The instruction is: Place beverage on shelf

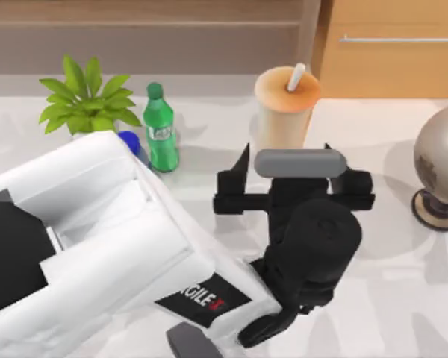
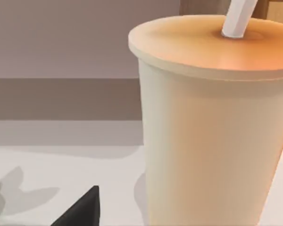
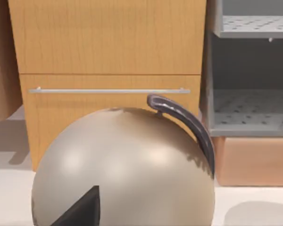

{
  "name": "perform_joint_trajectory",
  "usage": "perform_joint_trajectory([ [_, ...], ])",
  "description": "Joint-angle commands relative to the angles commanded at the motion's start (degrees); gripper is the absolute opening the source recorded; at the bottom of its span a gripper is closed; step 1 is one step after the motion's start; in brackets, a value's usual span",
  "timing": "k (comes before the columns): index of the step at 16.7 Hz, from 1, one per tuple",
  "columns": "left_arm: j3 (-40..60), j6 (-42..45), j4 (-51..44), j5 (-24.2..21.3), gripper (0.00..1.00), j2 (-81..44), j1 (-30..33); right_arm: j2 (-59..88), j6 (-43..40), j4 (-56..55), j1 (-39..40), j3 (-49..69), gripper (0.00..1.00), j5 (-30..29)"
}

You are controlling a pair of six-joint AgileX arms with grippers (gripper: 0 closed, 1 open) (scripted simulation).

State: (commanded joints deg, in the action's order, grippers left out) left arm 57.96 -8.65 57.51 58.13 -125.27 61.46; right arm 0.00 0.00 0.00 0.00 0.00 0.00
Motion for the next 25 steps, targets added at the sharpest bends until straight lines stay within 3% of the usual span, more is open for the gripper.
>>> perform_joint_trajectory([
  [5,0.66,0.17,-0.29,-0.71,1.0,-0.35,-0.79,0.0,0.0,0.0,0.0,0.0,1.0,0.0],
  [13,12.3,2.16,-2.99,-8.45,1.0,-7.64,-8.45,0.0,0.0,0.0,0.0,0.0,1.0,0.0],
  [18,12.94,2.26,-3.15,-8.87,1.0,-8.05,-8.87,0.0,0.0,0.0,0.0,0.0,1.0,0.0],
  [25,12.94,2.26,-3.15,-8.87,0.47,-8.05,-8.87,0.0,0.0,0.0,0.0,0.0,1.0,0.0],
])
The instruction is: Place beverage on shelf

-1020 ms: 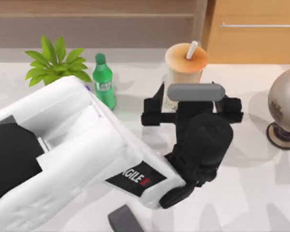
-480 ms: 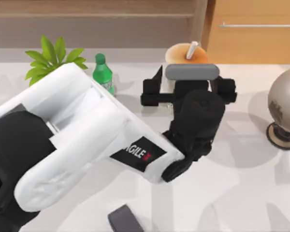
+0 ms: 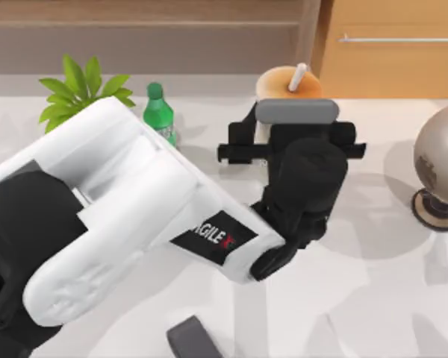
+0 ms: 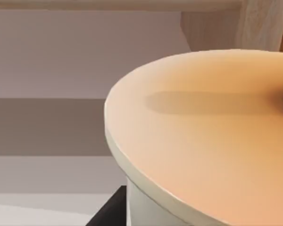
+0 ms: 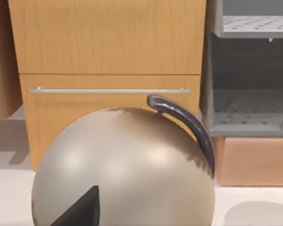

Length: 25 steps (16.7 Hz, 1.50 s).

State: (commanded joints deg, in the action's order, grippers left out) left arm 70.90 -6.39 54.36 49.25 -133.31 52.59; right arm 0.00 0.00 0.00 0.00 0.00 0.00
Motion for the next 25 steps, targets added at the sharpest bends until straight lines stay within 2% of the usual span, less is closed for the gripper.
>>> perform_joint_trajectory([
  [6,0.0,0.0,0.0,0.0,0.02,0.0,0.0,0.0,0.0,0.0,0.0,0.0,1.0,0.0],
  [7,0.0,0.0,0.0,0.0,0.0,0.0,0.0,0.0,0.0,0.0,0.0,0.0,1.0,0.0],
  [25,0.52,0.16,-1.39,-0.05,0.0,2.0,0.02,0.0,0.0,0.0,0.0,0.0,1.0,0.0],
])
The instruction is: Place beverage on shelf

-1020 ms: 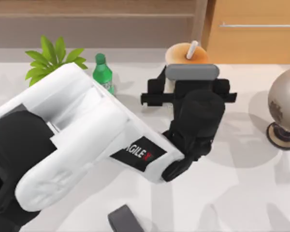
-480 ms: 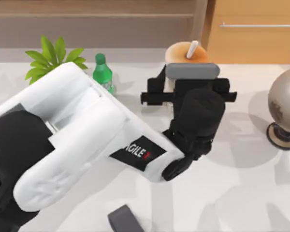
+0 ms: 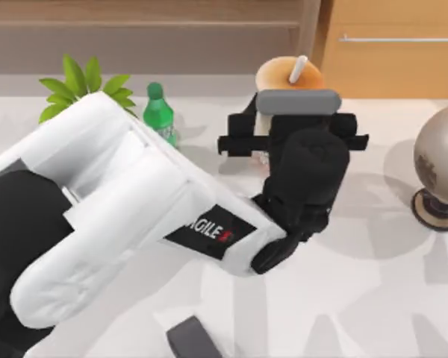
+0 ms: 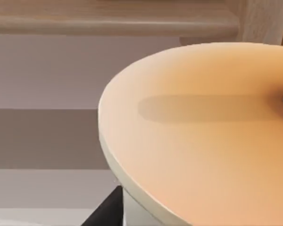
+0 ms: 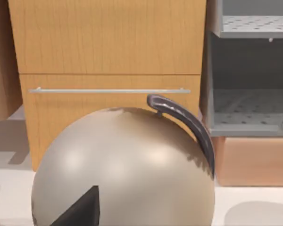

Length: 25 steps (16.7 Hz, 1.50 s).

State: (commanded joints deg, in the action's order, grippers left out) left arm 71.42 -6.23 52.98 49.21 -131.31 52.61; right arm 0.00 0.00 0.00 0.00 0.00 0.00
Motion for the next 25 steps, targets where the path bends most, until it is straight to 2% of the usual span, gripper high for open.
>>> perform_joint_trajectory([
  [5,2.65,0.17,-1.94,-2.24,0.0,6.76,-3.37,0.0,0.0,0.0,0.0,0.0,1.0,0.0],
  [10,3.79,0.84,-8.79,-6.65,0.0,15.3,-10.11,0.0,0.0,0.0,0.0,0.0,1.0,0.0],
  [19,5.61,2.15,-27.22,-17.78,0.0,24.45,-24.54,0.0,0.0,0.0,0.0,0.0,1.0,0.0],
  [25,11.01,3.14,-37.63,-26.19,0.0,25.81,-29.56,0.0,0.0,0.0,0.0,0.0,1.0,0.0],
])
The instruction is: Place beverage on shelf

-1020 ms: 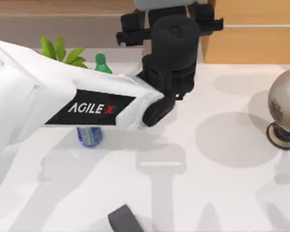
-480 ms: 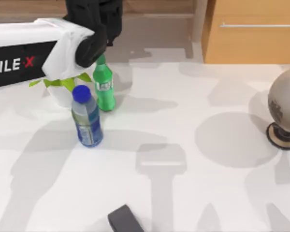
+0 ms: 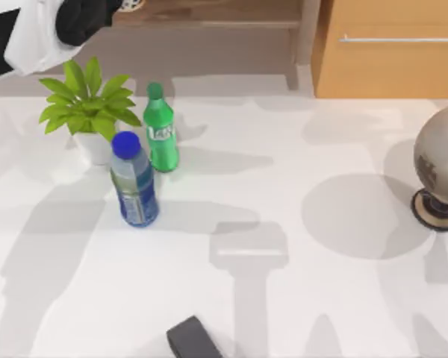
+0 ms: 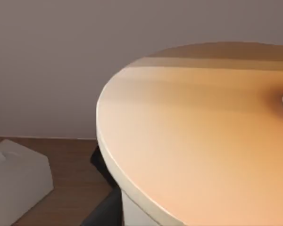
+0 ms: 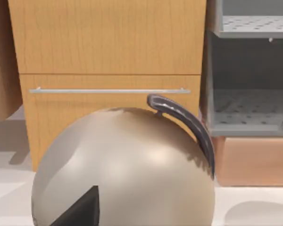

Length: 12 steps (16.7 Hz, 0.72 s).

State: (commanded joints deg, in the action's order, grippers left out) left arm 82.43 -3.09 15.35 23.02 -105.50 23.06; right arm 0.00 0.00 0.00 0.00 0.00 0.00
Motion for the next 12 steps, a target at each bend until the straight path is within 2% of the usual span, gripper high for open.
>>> perform_joint_trajectory([
  [5,3.49,0.37,-4.41,-4.07,0.0,-0.5,-1.56,0.0,0.0,0.0,0.0,0.0,1.0,0.0],
  [12,3.45,0.5,-4.6,-4.11,0.0,-0.32,-1.3,0.0,0.0,0.0,0.0,0.0,1.0,0.0],
])
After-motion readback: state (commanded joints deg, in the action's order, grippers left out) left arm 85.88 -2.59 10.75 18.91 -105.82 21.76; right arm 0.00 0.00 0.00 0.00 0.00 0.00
